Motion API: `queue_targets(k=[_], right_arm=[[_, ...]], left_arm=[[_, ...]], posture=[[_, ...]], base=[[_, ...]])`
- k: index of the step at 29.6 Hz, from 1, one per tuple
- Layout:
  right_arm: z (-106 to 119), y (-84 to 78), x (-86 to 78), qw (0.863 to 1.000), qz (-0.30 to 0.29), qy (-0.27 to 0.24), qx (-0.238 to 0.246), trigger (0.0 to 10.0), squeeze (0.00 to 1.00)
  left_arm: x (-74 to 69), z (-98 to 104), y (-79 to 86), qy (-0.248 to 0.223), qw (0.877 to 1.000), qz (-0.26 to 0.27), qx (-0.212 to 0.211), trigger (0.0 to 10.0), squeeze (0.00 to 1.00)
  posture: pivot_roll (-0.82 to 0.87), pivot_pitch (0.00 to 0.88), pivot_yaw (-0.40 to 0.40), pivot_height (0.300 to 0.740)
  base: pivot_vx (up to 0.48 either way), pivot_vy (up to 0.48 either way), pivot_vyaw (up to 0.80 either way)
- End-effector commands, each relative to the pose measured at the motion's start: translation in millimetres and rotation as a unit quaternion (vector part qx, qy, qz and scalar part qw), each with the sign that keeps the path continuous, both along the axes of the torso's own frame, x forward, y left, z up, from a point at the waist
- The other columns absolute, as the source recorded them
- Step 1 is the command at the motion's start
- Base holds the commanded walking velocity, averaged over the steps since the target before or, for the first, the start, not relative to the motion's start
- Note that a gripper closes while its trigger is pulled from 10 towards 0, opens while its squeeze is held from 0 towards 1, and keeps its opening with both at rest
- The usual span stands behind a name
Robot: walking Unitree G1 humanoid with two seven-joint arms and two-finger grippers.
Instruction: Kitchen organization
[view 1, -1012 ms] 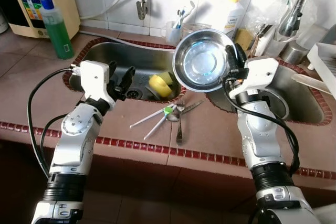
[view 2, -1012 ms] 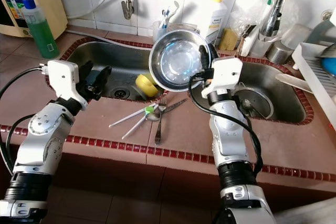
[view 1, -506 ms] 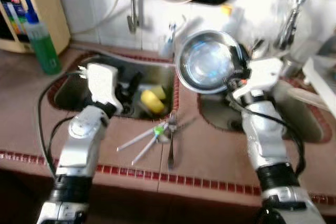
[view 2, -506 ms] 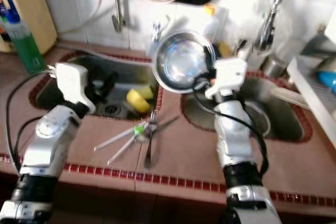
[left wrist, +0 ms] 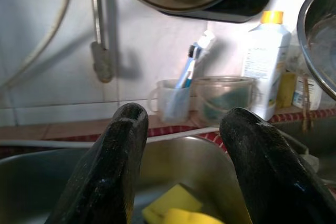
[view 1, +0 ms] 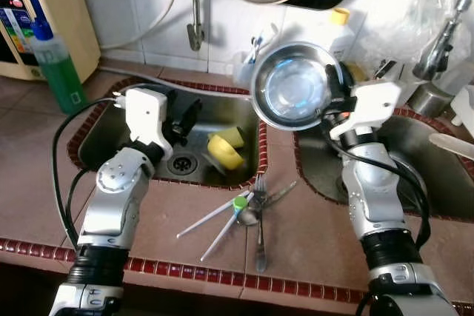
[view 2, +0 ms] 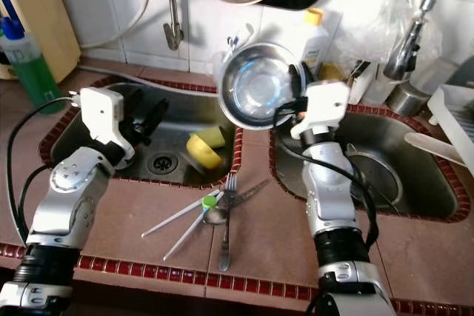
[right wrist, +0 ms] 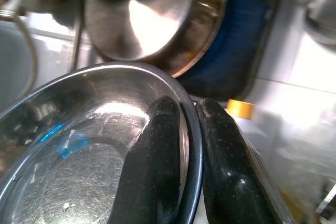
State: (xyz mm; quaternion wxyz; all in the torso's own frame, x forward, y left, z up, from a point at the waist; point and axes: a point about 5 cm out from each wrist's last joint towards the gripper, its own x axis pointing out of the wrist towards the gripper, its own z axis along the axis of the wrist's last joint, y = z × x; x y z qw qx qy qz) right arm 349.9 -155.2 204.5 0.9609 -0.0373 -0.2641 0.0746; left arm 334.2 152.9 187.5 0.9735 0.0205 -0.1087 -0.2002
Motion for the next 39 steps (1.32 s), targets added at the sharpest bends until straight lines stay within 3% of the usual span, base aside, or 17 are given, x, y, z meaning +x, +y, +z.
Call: queue_targets(k=[1,15,34,39], right_arm=[[4.8,2.1,-0.7,1.0,0.003,-0.01,-0.002,10.0,0.0],[2.9,0.5,-3.0,1.0,-0.005,-0.01,0.003,10.0,0.0],[1.7,0.1,-4.2,1.0,-0.009,-0.01,0.006,10.0,0.0],[0.9,-0.1,-4.3,1.0,-0.011,-0.008,0.006,10.0,0.0]], left_arm=[[-0.7,1.4,2.2,-0.001,1.0,0.001,0.0,10.0,0.0],[0.9,-0.4,1.3,0.005,1.0,-0.012,0.017,10.0,0.0],[1.0,-1.3,0.0,0.01,0.999,-0.02,0.025,10.0,0.0],[-0.1,0.2,-2.3,-0.001,0.999,-0.023,0.036,10.0,0.0]], posture=[[-0.05,0.0,-0.055,0.74],[-0.06,0.0,-0.038,0.74],[-0.06,0.0,-0.028,0.74],[-0.06,0.0,-0.026,0.74]], base=[[0.0,0.0,0.0],[0.0,0.0,0.0],[0.0,0.325,0.0],[0.0,0.0,0.0]])
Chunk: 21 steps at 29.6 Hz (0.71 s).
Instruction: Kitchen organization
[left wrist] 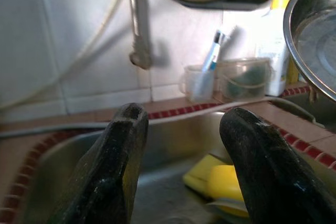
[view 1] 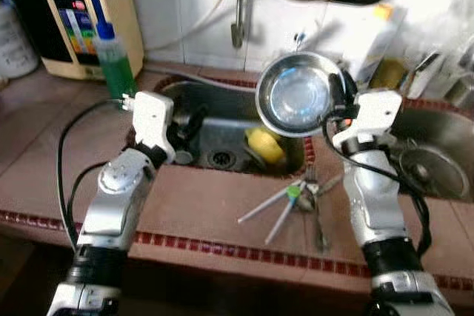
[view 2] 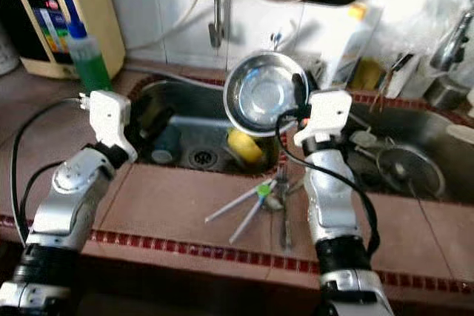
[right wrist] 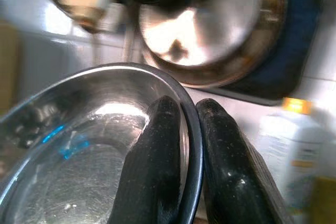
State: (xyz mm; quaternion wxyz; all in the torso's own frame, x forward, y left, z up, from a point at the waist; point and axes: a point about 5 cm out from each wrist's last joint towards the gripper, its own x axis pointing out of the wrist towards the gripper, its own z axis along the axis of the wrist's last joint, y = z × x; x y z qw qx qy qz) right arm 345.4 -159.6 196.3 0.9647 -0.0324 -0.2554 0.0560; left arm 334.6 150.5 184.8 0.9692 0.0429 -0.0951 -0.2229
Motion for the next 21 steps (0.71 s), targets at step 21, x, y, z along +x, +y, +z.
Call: queue_targets(k=[21], right_arm=[[-12,-6.0,12.8,0.996,-0.029,0.081,0.005,10.0,0.0]], left_arm=[[-15.9,-4,-27.6,-0.013,0.994,-0.091,0.05,10.0,0.0]], posture=[[-0.06,0.0,-0.028,0.74]], base=[[0.0,0.0,0.0]])
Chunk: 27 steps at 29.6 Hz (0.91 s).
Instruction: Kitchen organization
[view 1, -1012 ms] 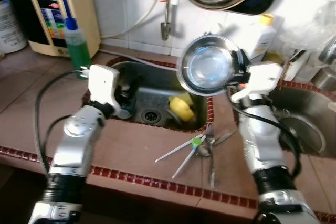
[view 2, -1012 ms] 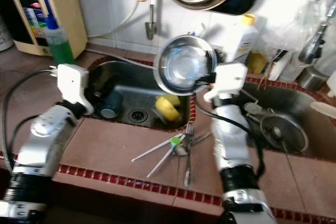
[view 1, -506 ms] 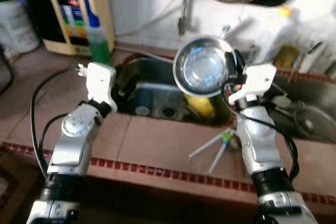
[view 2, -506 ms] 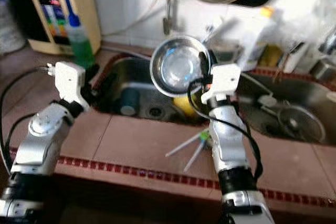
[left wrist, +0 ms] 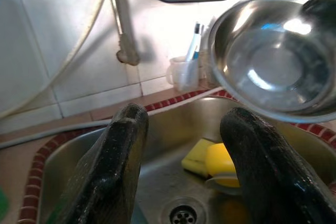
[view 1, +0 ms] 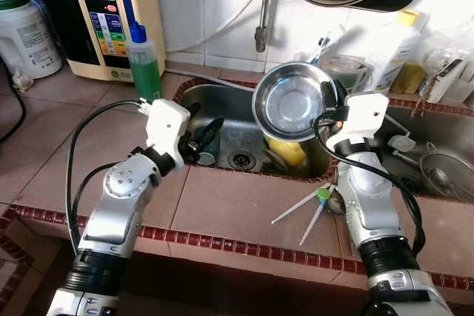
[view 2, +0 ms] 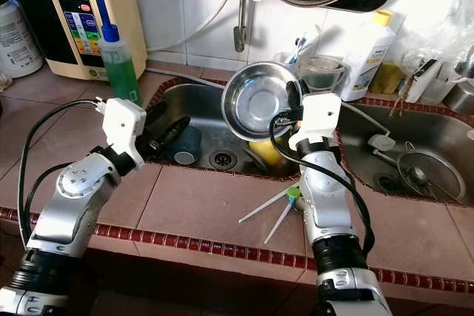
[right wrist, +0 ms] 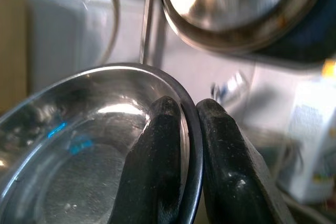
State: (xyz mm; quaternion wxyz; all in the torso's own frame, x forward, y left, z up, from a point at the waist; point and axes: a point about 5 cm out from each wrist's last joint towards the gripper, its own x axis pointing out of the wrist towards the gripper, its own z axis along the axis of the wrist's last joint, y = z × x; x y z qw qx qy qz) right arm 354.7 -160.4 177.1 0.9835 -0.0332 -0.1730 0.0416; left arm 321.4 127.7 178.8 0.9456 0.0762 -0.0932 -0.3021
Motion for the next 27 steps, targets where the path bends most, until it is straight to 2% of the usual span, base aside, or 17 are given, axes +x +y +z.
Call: queue_targets(k=[1,9,19,27], right_arm=[[7,-7.1,4.3,1.0,-0.012,0.0,0.004,10.0,0.0],[6,-14.2,9.1,1.0,-0.017,0.022,-0.007,10.0,0.0],[9,-16.8,16.3,0.999,-0.01,0.037,-0.03,10.0,0.0],[10,-15.3,20.7,0.998,-0.003,0.046,-0.04,10.0,0.0]], left_arm=[[-4.7,1,-6.8,-0.008,1.0,-0.018,0.008,10.0,0.0],[-18.0,-4,-13.9,0.0,0.999,-0.04,0.01,10.0,0.0],[-32.3,-5,-16.4,0.011,0.998,-0.053,0.011,10.0,0.0],[-38.1,-4,-16.7,0.021,0.998,-0.064,0.014,10.0,0.0]], posture=[[-0.06,0.0,-0.03,0.74],[-0.05,0.0,-0.035,0.74],[-0.04,0.072,-0.027,0.74],[-0.05,0.12,-0.011,0.74]], base=[[0.0,0.0,0.0],[0.0,0.0,0.0],[0.0,0.0,0.0],[0.0,0.0,0.0]])
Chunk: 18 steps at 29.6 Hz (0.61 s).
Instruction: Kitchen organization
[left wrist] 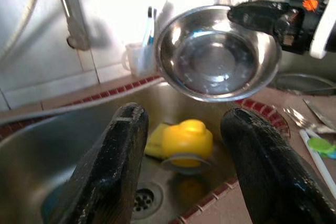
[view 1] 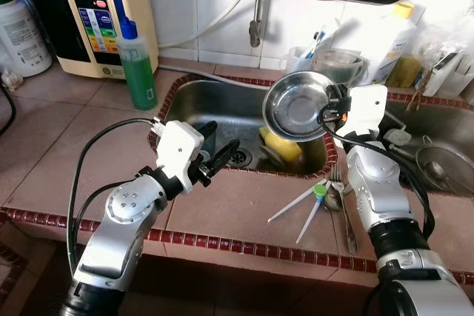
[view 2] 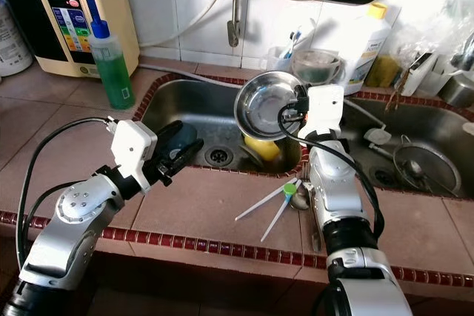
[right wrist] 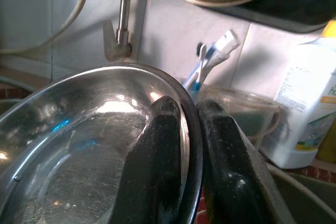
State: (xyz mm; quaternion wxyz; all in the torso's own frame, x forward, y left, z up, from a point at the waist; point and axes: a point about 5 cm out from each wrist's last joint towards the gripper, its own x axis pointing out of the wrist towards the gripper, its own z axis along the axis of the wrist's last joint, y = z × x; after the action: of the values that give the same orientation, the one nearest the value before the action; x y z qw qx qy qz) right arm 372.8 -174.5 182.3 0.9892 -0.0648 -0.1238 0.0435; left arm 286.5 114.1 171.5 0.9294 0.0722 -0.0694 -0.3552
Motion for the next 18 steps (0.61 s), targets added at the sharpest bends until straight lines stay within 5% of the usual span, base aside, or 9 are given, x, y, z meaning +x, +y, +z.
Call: queue_targets(k=[1,18], right_arm=[[4.7,-1.3,3.7,1.0,0.004,0.002,-0.007,10.0,0.0],[-1.1,4.2,12.2,0.998,0.041,0.05,0.024,10.0,0.0]], left_arm=[[-3.9,4.4,-4.0,-0.002,1.0,-0.014,0.003,10.0,0.0],[-12.2,11.6,-12.4,0.006,1.0,-0.03,0.002,10.0,0.0]], posture=[[-0.05,0.124,-0.01,0.74],[-0.05,0.194,-0.015,0.74]], base=[[0.0,0.0,0.0],[0.0,0.0,0.0]])
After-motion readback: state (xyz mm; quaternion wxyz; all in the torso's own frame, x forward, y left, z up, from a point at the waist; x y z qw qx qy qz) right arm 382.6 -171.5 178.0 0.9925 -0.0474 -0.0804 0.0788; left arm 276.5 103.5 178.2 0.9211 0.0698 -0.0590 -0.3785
